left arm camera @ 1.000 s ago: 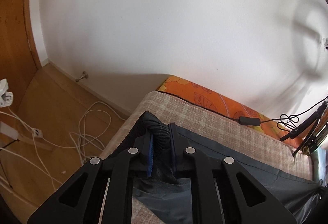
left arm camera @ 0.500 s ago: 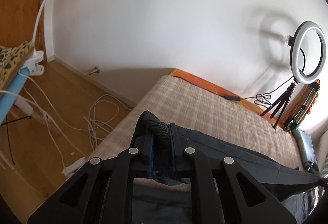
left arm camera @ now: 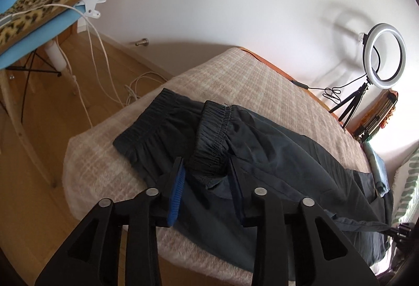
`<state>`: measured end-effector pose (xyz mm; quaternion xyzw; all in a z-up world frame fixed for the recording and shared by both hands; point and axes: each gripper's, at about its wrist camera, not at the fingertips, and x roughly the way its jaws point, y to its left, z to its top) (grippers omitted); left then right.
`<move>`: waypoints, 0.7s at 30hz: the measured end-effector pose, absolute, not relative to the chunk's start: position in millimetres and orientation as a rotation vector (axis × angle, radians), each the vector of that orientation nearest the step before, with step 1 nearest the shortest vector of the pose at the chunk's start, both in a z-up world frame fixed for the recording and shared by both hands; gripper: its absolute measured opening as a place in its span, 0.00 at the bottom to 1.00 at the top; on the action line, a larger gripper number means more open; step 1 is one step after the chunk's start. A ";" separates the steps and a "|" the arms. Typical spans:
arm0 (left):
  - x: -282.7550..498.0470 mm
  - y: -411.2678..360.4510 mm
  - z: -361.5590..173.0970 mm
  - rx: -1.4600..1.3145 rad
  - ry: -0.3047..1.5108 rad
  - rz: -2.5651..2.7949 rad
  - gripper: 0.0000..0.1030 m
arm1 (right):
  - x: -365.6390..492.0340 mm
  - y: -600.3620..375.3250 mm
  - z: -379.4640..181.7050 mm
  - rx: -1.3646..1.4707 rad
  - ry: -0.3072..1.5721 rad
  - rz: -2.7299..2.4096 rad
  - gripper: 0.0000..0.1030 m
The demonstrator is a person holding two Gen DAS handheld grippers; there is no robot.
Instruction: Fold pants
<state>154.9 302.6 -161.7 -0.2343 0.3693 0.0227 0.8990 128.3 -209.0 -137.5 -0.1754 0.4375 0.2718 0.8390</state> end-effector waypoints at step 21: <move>157.7 284.1 -183.4 -0.702 0.807 0.127 0.07 | 96.0 -223.2 -155.2 -0.405 0.964 0.531 0.00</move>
